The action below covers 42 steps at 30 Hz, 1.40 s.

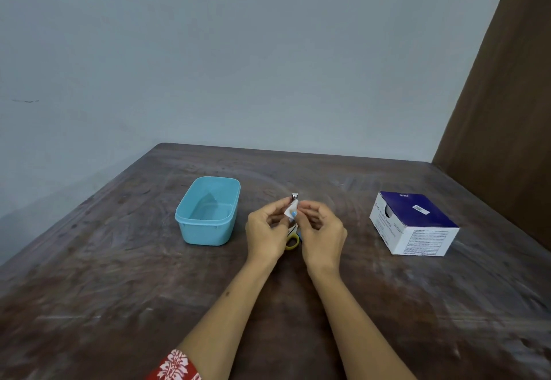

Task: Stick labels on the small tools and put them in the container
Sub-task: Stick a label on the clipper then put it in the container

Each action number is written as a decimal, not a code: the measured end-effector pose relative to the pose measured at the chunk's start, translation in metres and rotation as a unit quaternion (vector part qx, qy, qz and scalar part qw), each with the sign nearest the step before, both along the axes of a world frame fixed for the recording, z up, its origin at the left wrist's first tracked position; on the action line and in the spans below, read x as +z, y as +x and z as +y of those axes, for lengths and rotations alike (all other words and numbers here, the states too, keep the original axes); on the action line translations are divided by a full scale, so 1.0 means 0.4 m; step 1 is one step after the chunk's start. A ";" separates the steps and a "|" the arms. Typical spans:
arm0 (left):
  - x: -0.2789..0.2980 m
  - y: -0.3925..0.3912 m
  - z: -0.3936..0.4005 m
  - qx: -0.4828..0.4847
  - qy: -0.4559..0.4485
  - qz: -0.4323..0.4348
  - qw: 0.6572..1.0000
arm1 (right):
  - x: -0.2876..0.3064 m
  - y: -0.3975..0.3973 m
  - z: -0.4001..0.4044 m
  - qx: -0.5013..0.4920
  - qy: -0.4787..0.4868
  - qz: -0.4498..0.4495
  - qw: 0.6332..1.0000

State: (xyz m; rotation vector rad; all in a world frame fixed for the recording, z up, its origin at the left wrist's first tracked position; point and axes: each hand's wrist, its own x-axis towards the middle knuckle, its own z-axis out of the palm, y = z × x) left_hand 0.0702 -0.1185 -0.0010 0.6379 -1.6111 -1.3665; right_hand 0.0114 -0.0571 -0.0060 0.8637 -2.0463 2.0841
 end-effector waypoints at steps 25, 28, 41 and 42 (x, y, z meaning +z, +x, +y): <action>-0.002 0.005 -0.001 -0.044 0.087 0.018 0.995 | -0.008 -0.008 -0.005 0.037 0.037 -0.023 0.998; 0.002 0.008 0.008 -0.068 0.075 0.010 0.995 | -0.006 -0.007 -0.002 0.016 0.019 -0.015 1.000; -0.004 0.007 0.000 -0.056 0.055 0.009 0.997 | -0.005 -0.004 -0.004 0.025 0.023 -0.002 0.999; -0.003 0.008 -0.002 -0.049 0.055 0.014 0.997 | -0.007 -0.004 -0.004 0.032 0.031 0.000 0.999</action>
